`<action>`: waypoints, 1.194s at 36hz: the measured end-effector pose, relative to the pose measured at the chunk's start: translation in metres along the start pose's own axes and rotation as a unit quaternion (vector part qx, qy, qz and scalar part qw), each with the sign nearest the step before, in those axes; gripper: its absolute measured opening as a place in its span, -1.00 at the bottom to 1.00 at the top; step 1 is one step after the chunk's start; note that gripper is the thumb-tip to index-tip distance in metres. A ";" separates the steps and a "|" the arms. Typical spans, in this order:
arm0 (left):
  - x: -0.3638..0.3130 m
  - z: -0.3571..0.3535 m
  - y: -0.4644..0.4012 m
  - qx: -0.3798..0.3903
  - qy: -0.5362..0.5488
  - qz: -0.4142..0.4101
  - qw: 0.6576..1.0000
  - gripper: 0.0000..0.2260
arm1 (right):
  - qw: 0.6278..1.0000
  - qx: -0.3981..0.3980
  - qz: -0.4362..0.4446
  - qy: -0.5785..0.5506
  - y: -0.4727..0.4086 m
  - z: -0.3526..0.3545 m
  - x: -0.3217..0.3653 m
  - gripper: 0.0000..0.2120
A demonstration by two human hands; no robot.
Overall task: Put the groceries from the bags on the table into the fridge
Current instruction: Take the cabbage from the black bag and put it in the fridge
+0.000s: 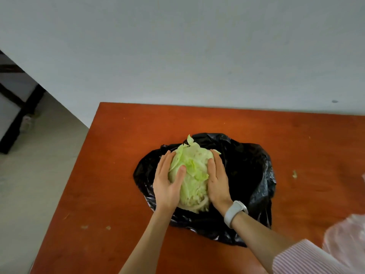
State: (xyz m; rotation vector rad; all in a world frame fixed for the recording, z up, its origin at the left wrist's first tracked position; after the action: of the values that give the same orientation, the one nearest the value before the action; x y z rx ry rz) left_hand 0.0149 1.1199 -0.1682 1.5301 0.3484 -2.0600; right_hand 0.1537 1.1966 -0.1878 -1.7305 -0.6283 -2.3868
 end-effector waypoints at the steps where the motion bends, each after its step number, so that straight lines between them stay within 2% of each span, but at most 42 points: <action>1: 0.001 0.000 0.001 -0.006 0.016 -0.005 1.000 -0.63 | 1.000 -0.008 0.001 -0.004 0.001 0.000 0.000 -0.36; 7: -0.006 0.008 0.000 -0.017 0.070 -0.020 0.997 -0.64 | 0.999 -0.038 0.012 -0.020 0.008 0.002 0.019 -0.33; 13: -0.072 0.025 -0.003 -0.027 0.050 -0.112 0.992 -0.51 | 0.994 -0.080 0.069 -0.035 0.017 0.021 0.076 -0.35; 15: -0.094 0.031 -0.001 -0.030 0.065 -0.133 0.988 -0.54 | 0.990 -0.093 0.100 -0.028 0.024 0.031 0.104 -0.35; 17: -0.113 0.035 0.000 -0.032 0.091 -0.141 0.985 -0.64 | 0.986 -0.105 0.126 -0.003 0.032 0.043 0.135 -0.33; 19: -0.128 0.034 0.004 -0.024 0.134 -0.140 0.981 -0.66 | 0.981 -0.117 0.151 0.039 0.041 0.054 0.166 -0.32; 23: -0.150 0.024 0.016 -0.006 0.259 -0.134 0.957 -0.47 | 0.959 -0.137 0.190 0.160 0.060 0.076 0.218 -0.33; 26: -0.177 0.017 0.028 -0.002 0.272 -0.161 0.949 -0.45 | 0.947 -0.157 0.203 0.191 0.077 0.097 0.238 -0.32; 30: -0.227 0.011 0.050 0.014 0.246 -0.237 0.940 -0.47 | 0.938 -0.202 0.237 0.154 0.111 0.132 0.255 -0.28; 34: -0.275 -0.001 0.082 0.032 0.208 -0.328 0.921 -0.24 | 0.916 -0.254 0.288 0.114 0.155 0.171 0.273 -0.36; 36: -0.299 -0.007 0.106 0.040 0.193 -0.375 0.906 -0.28 | 0.899 -0.283 0.318 0.103 0.184 0.193 0.279 -0.41; 39: -0.334 -0.021 0.148 0.058 0.188 -0.446 0.873 -0.46 | 0.870 -0.322 0.365 0.075 0.234 0.226 0.280 -0.47; 43: -0.373 -0.049 0.219 0.093 0.203 -0.522 0.823 -0.46 | 0.817 -0.393 0.416 0.068 0.317 0.274 0.270 -0.43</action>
State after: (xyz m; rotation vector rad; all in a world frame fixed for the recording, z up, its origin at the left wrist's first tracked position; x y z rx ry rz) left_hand 0.2542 1.0660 0.1918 2.1979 1.4650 -2.5273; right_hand 0.4109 1.0569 0.2157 -1.4958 1.0882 -2.1029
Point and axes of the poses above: each hand's wrist, its own y-axis away from the middle knuckle, its own z-axis out of the back of the hand, x = y × z, the point moved 7 cm from there along -y, towards the middle knuckle, and after that the axes turned 6 degrees about x, right-handed, at the moved point
